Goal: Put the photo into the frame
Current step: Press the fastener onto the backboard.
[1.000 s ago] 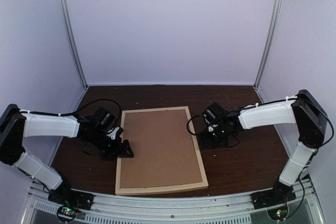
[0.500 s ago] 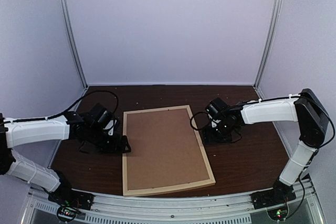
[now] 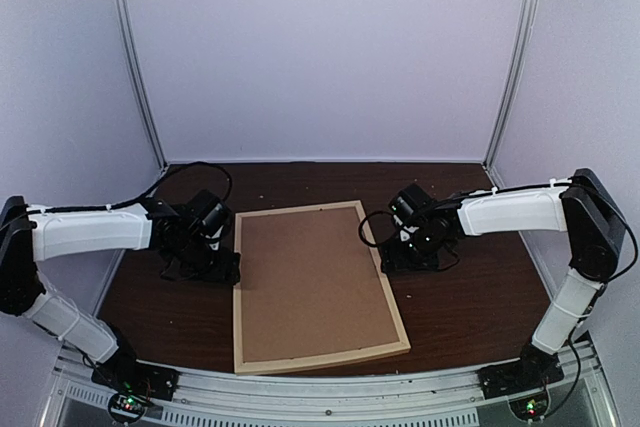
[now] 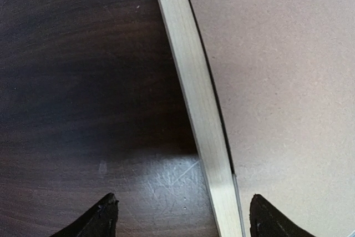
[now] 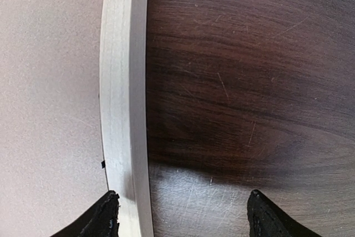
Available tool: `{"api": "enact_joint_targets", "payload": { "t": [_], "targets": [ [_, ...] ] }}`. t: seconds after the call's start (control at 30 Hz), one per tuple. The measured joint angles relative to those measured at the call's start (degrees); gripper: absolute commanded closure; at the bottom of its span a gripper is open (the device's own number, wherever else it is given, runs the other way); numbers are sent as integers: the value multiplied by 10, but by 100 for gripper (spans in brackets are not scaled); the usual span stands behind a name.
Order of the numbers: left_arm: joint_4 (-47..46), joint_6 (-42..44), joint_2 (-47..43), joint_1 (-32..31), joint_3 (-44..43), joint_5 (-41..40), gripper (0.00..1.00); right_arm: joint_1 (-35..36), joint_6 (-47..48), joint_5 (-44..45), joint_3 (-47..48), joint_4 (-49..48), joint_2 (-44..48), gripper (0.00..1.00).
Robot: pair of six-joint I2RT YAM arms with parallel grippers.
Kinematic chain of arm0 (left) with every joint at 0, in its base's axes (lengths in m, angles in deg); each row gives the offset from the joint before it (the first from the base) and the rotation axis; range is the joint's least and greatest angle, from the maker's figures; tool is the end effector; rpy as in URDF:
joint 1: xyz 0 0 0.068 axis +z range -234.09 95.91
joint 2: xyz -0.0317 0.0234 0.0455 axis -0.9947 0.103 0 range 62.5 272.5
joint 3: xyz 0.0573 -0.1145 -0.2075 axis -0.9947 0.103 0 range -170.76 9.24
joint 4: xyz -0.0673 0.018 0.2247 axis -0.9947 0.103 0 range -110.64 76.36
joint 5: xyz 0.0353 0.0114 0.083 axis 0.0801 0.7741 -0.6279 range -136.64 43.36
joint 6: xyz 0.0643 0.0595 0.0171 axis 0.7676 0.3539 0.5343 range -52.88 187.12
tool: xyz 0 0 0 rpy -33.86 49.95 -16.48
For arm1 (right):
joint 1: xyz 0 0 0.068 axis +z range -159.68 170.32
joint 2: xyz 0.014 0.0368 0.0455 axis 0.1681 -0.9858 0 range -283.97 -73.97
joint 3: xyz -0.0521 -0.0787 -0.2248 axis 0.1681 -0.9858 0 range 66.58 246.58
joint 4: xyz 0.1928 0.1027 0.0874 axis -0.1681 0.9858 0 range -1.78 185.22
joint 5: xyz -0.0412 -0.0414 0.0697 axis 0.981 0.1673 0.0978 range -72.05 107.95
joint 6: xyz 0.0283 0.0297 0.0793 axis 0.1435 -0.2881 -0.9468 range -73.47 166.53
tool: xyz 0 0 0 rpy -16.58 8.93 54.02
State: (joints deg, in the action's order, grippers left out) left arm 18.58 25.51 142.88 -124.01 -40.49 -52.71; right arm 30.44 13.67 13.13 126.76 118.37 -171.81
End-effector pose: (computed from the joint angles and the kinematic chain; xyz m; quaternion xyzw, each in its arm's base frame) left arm 0.1977 -0.1544 0.1414 -0.0237 0.9830 -0.0745 0.1663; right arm 0.2390 0.2102 0.1183 -0.0701 0.9780 0.1475 0.1301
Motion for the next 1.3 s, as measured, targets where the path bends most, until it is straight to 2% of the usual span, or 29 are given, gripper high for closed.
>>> {"api": "enact_joint_targets", "payload": {
  "t": [0.33, 1.3],
  "targets": [
    [4, 12, 50, 1, -16, -17, 20, 0, -1, -6, -2, -12, 0, 21],
    [-5, 12, 86, 12, -19, 9, 20, 0, -8, -38, -19, -49, -11, 21]
  ]
}}
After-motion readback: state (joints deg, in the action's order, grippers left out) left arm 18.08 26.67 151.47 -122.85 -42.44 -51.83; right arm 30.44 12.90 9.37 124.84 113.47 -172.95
